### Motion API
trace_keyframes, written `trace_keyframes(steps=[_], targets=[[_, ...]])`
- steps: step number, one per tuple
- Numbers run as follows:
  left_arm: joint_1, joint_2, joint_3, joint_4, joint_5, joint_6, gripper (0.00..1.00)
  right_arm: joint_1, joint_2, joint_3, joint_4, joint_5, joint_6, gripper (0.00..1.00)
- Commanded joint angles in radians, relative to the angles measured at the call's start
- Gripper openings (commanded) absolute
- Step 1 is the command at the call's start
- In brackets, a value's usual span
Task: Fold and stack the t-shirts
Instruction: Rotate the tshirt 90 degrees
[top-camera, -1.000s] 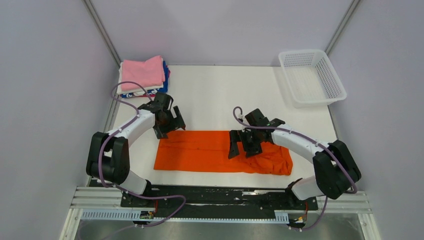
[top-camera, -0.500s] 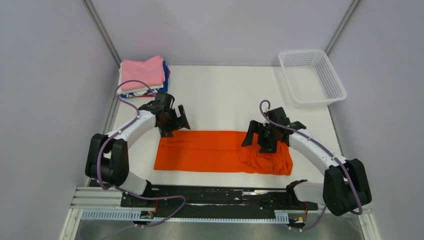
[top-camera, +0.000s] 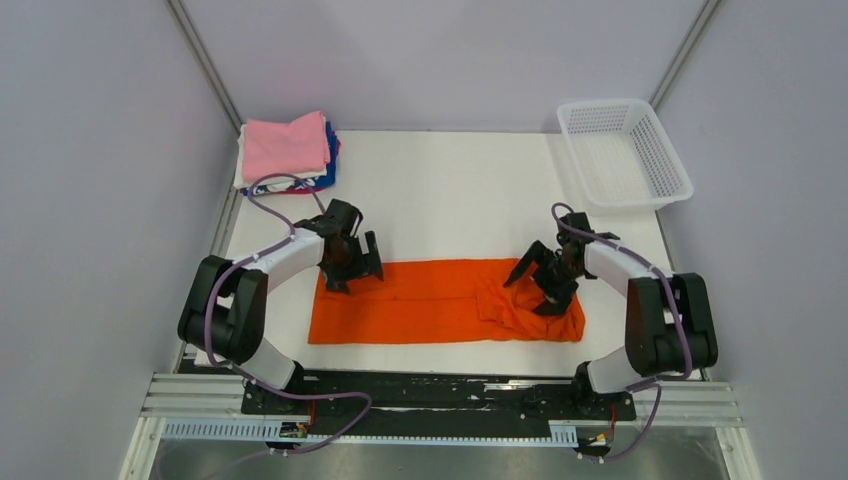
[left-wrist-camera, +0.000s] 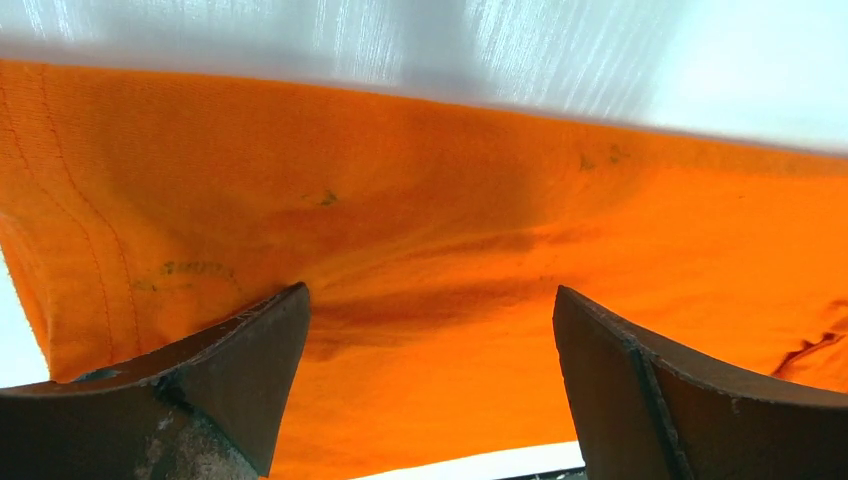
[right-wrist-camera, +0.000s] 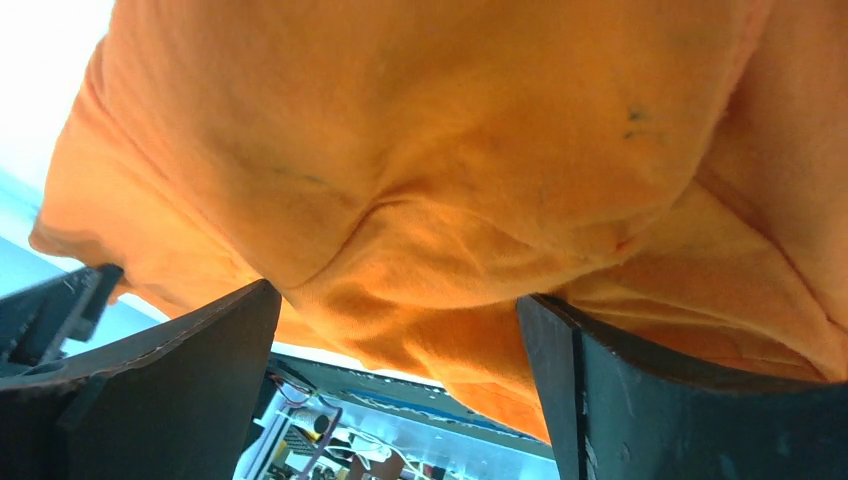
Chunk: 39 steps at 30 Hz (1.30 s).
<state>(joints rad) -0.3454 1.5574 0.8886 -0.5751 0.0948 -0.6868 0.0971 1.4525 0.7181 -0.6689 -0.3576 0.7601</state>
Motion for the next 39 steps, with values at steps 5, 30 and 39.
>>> trace_keyframes(steps=[5, 30, 39], targets=[[0.001, -0.080, -0.108, 0.002, -0.021, -0.058, 1.00, -0.021, 0.410, 0.393, 0.234, 0.330, -0.170, 1.00], [-0.474, 0.058, 0.023, 0.264, 0.157, -0.147, 1.00, 0.170, 1.175, 1.641, 0.416, -0.044, -0.453, 1.00], [-0.505, -0.167, 0.077, 0.140, -0.009, -0.140, 1.00, 0.155, 0.900, 1.549, 0.447, 0.001, -0.533, 1.00]])
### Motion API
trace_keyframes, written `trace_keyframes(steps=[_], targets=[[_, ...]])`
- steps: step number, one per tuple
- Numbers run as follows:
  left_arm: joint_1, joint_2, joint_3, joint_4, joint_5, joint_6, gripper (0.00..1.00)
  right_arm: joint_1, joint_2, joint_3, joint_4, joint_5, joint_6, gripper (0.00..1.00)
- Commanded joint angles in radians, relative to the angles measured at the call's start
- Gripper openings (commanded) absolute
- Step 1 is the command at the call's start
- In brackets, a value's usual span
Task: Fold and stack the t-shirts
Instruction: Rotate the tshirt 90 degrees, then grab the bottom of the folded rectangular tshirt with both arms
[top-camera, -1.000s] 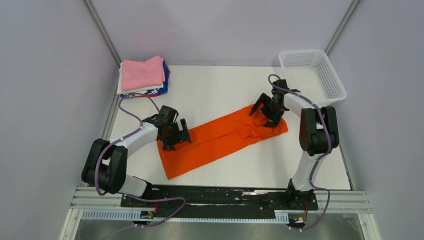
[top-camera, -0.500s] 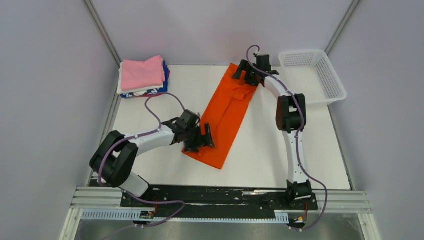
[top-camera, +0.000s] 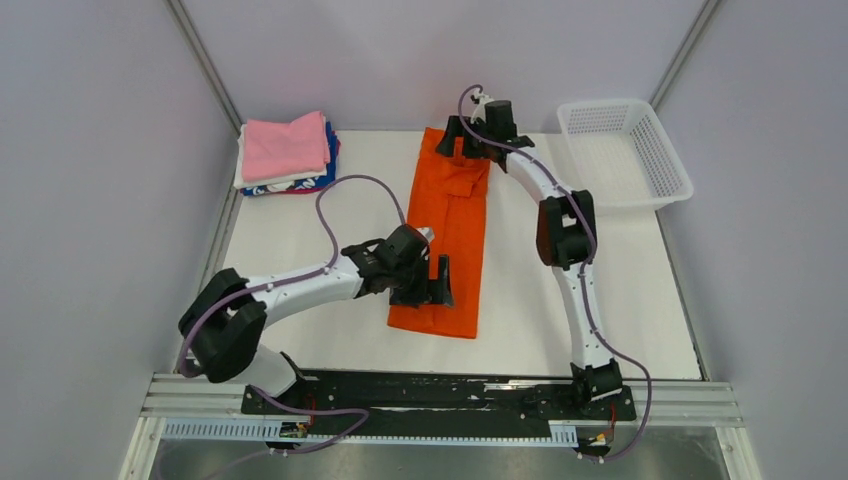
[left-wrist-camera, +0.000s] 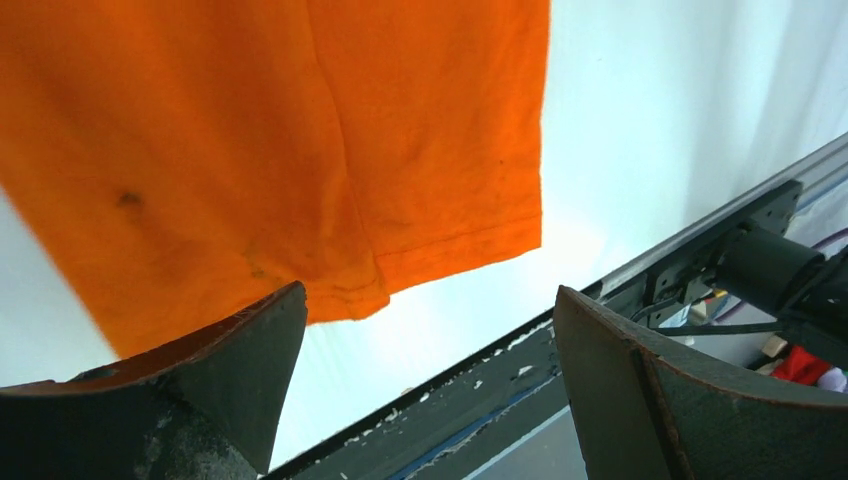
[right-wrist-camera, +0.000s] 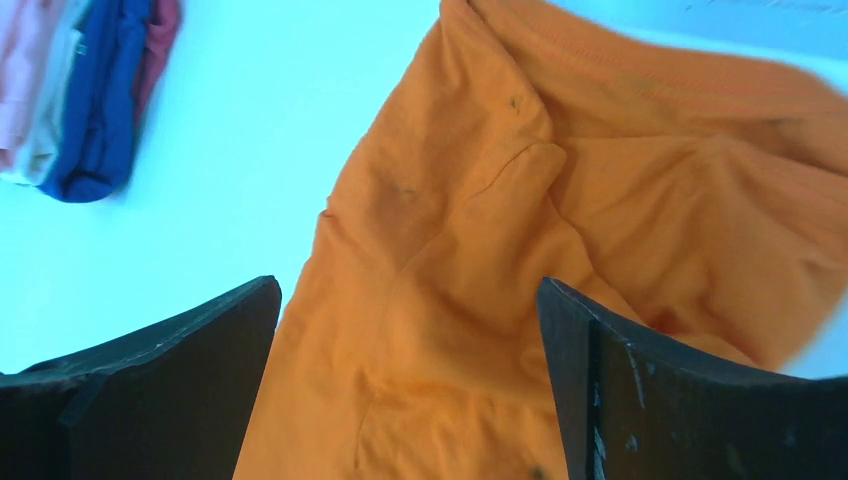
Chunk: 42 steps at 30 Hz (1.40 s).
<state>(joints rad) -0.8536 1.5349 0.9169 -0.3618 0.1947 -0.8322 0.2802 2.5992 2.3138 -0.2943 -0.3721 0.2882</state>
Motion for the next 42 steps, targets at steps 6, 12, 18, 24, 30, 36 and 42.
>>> trace_keyframes(steps=[6, 12, 18, 24, 30, 36, 42], targets=[[0.105, -0.247, 0.028, -0.310, -0.225, -0.007, 1.00, -0.027, -0.575, -0.508, 0.056, 0.052, 0.000, 1.00], [0.198, -0.327, -0.086, -0.329, -0.144, 0.029, 1.00, 0.015, -0.931, -1.027, -0.035, 0.100, 0.142, 1.00], [0.200, -0.241, -0.130, -0.260, -0.070, 0.086, 0.94, 0.121, -1.154, -1.333, -0.188, 0.098, 0.264, 0.98], [0.200, -0.146, -0.176, -0.157, -0.064, 0.098, 0.75, 0.322, -1.228, -1.481, -0.254, 0.077, 0.322, 0.88], [0.200, -0.094, -0.203, -0.083, -0.056, 0.102, 0.63, 0.430, -1.227, -1.551, -0.239, 0.137, 0.398, 0.72], [0.200, -0.040, -0.217, -0.041, -0.015, 0.126, 0.49, 0.469, -1.197, -1.606, -0.184, 0.171, 0.414, 0.61], [0.197, -0.044, -0.227, -0.059, 0.009, 0.129, 0.14, 0.504, -1.163, -1.620, -0.176, 0.163, 0.440, 0.45]])
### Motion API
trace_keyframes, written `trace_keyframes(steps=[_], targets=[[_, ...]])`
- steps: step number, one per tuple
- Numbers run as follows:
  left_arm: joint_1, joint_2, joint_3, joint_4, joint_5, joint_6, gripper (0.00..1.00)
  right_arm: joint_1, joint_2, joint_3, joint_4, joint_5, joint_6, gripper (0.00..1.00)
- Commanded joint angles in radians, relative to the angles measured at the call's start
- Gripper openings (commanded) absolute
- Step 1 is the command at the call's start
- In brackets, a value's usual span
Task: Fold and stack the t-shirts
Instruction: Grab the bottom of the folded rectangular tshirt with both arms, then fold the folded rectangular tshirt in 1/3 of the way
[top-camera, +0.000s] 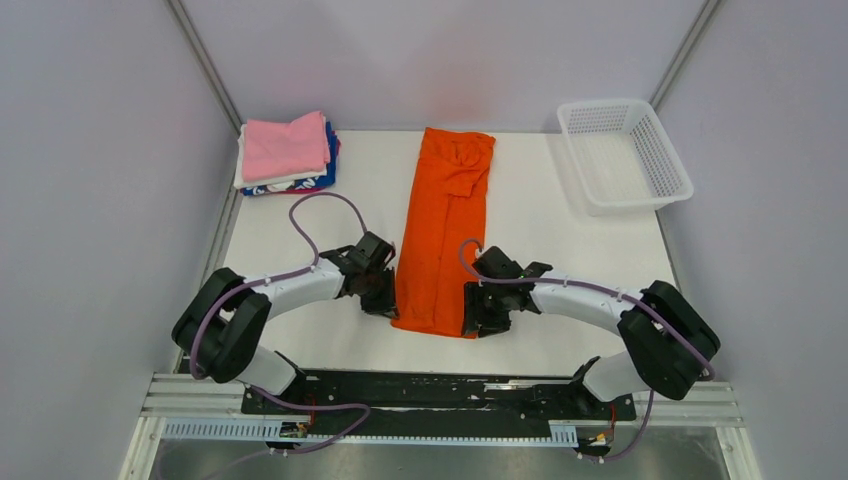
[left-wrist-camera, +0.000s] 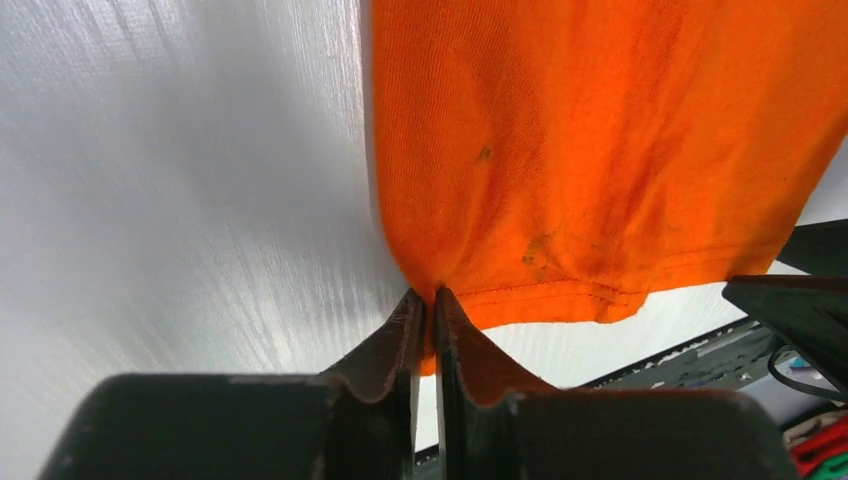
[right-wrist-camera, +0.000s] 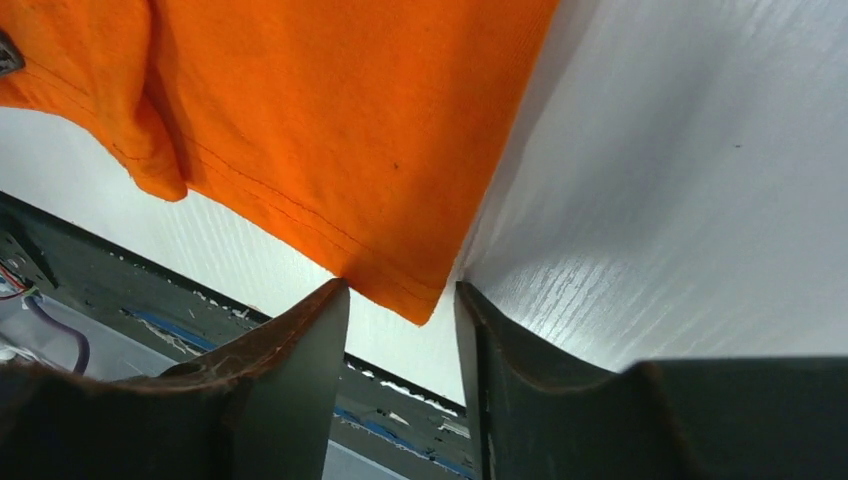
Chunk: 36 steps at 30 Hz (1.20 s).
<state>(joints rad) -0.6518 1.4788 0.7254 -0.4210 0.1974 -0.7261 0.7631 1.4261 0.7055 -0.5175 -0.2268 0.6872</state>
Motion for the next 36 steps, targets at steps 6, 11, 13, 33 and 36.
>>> trace_keyframes(steps=[6, 11, 13, 33, 36], targets=[[-0.024, -0.046, -0.061, -0.044, 0.014, -0.005, 0.00, 0.025, 0.005, -0.037, 0.053, 0.027, 0.061, 0.10], [-0.077, -0.160, -0.067, -0.140, 0.014, -0.071, 0.00, 0.066, -0.105, -0.084, 0.020, -0.054, 0.058, 0.00], [-0.091, -0.208, -0.072, -0.161, 0.032, -0.093, 0.00, 0.070, -0.157, -0.093, 0.004, -0.077, 0.058, 0.00], [0.070, 0.119, 0.420, -0.100, -0.021, -0.021, 0.00, -0.219, 0.048, 0.322, 0.017, 0.046, -0.154, 0.00], [0.119, 0.225, 0.499, -0.094, -0.017, -0.046, 0.00, -0.273, 0.122, 0.401, 0.031, 0.041, -0.178, 0.00]])
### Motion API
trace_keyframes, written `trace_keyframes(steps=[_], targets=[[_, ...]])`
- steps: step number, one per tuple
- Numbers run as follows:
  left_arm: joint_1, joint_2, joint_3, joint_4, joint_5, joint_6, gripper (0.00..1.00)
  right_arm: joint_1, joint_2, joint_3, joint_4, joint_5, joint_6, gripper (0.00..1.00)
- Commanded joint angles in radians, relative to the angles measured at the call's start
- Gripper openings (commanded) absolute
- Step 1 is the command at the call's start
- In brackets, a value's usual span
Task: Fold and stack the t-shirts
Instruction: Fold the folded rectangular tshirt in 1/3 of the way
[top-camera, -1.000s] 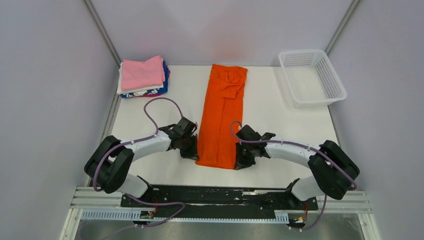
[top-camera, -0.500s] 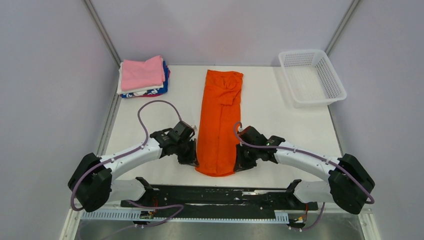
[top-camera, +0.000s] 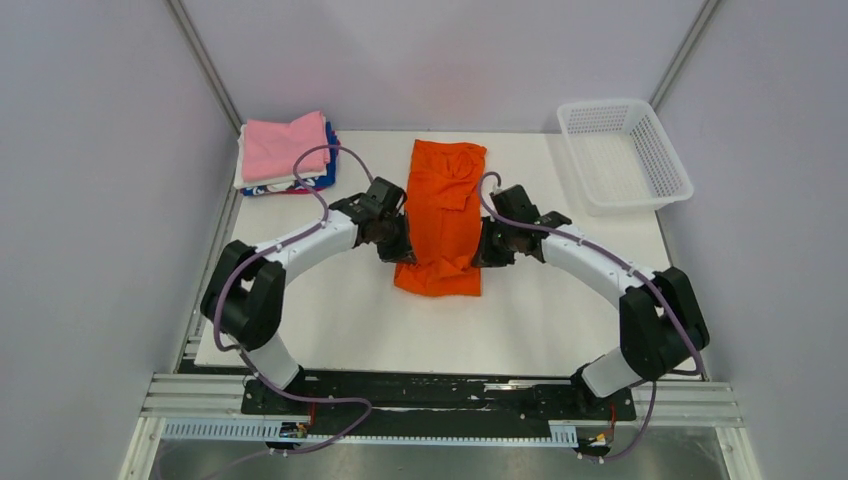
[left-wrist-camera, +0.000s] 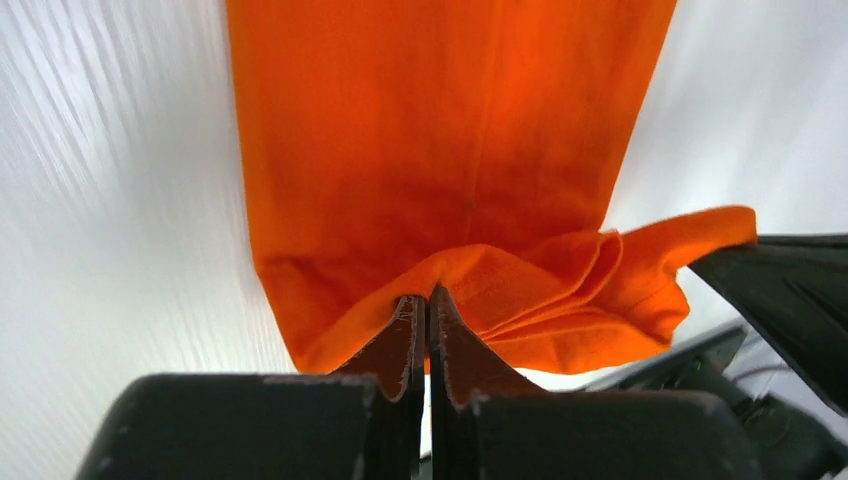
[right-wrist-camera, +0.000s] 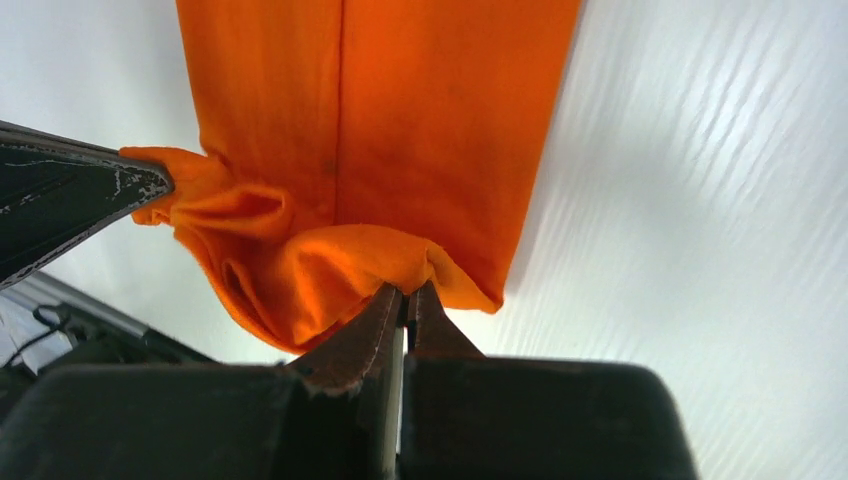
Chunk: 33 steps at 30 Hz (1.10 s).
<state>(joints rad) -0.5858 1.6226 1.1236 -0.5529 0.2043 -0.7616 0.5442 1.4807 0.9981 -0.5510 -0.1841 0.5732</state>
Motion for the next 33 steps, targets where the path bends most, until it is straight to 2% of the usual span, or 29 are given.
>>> trace_keyframes(steps=[1, 17, 23, 27, 29, 30, 31, 32, 33], targets=[[0.075, 0.098, 0.135, 0.039, -0.019, -0.012, 0.00, -0.068, 0.089, 0.132, 0.067, -0.001, -0.068, 0.00], [0.187, 0.378, 0.483, 0.010, -0.042, 0.067, 0.00, -0.208, 0.372, 0.440, 0.075, -0.014, -0.107, 0.00], [0.217, 0.464, 0.567, -0.011, -0.050, 0.060, 0.00, -0.237, 0.475, 0.521, 0.081, -0.027, -0.105, 0.03], [0.231, 0.523, 0.617, 0.010, -0.059, 0.050, 0.04, -0.262, 0.560, 0.589, 0.101, -0.034, -0.100, 0.07], [0.244, 0.559, 0.670, 0.010, -0.060, 0.041, 0.10, -0.281, 0.602, 0.640, 0.108, -0.051, -0.097, 0.10], [0.251, 0.580, 0.716, 0.011, -0.061, 0.037, 0.23, -0.295, 0.620, 0.667, 0.109, -0.061, -0.091, 0.16], [0.264, 0.589, 0.741, 0.011, -0.060, 0.034, 0.31, -0.310, 0.631, 0.700, 0.110, -0.089, -0.087, 0.23], [0.270, 0.600, 0.789, 0.006, -0.047, 0.034, 0.57, -0.323, 0.637, 0.716, 0.111, -0.116, -0.084, 0.39], [0.282, 0.602, 0.810, 0.002, -0.037, 0.037, 0.73, -0.330, 0.634, 0.723, 0.110, -0.146, -0.080, 0.55]])
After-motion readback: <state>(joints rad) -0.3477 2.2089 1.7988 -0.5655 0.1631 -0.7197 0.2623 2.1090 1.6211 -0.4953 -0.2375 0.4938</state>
